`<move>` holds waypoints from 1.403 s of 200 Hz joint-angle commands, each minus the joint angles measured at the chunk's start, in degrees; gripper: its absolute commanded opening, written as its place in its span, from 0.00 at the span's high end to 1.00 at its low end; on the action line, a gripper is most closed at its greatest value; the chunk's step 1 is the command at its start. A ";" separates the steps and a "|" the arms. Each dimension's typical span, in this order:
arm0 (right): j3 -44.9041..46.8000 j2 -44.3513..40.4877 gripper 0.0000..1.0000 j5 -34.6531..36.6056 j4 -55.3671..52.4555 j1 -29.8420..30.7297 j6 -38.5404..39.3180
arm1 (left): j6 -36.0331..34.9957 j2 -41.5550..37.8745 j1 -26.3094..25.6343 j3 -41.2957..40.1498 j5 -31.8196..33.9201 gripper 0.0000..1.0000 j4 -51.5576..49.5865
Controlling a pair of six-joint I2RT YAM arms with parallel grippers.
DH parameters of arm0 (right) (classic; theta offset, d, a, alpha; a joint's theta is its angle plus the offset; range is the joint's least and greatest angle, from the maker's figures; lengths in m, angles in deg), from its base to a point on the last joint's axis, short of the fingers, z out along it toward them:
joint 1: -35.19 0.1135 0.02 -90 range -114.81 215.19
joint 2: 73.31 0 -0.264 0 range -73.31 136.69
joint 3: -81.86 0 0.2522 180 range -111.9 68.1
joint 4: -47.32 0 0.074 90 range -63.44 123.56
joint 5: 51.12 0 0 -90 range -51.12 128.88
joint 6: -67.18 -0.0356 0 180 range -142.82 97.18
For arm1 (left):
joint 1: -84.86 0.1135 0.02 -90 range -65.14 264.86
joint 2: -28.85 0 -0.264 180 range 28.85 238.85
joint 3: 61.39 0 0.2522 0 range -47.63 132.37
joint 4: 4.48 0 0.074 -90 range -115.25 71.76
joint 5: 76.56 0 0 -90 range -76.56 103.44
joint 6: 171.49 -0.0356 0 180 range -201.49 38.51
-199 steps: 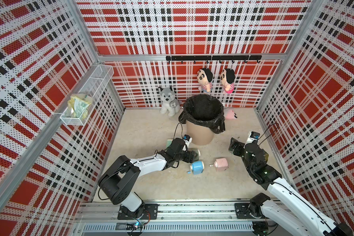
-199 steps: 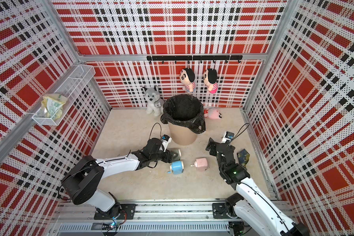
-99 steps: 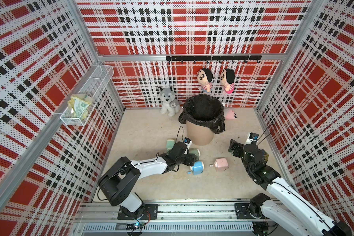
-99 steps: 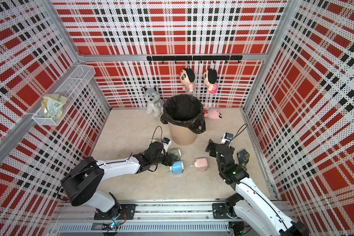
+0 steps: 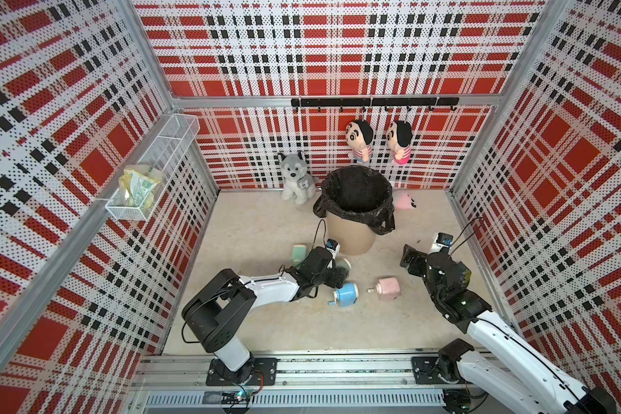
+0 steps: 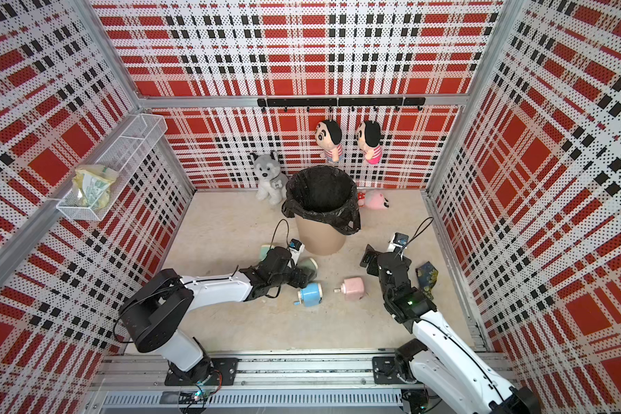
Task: Take out the pencil sharpener tray and clean the shavings
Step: Move the pencil sharpener to the center of the board, then pick up the pencil sharpener from the center of the board.
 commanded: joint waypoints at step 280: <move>0.13 4.71 0.03 -0.09 1.45 0.17 0.40 | -2.06 6.30 -2.31 -4.72 3.99 0.13 14.57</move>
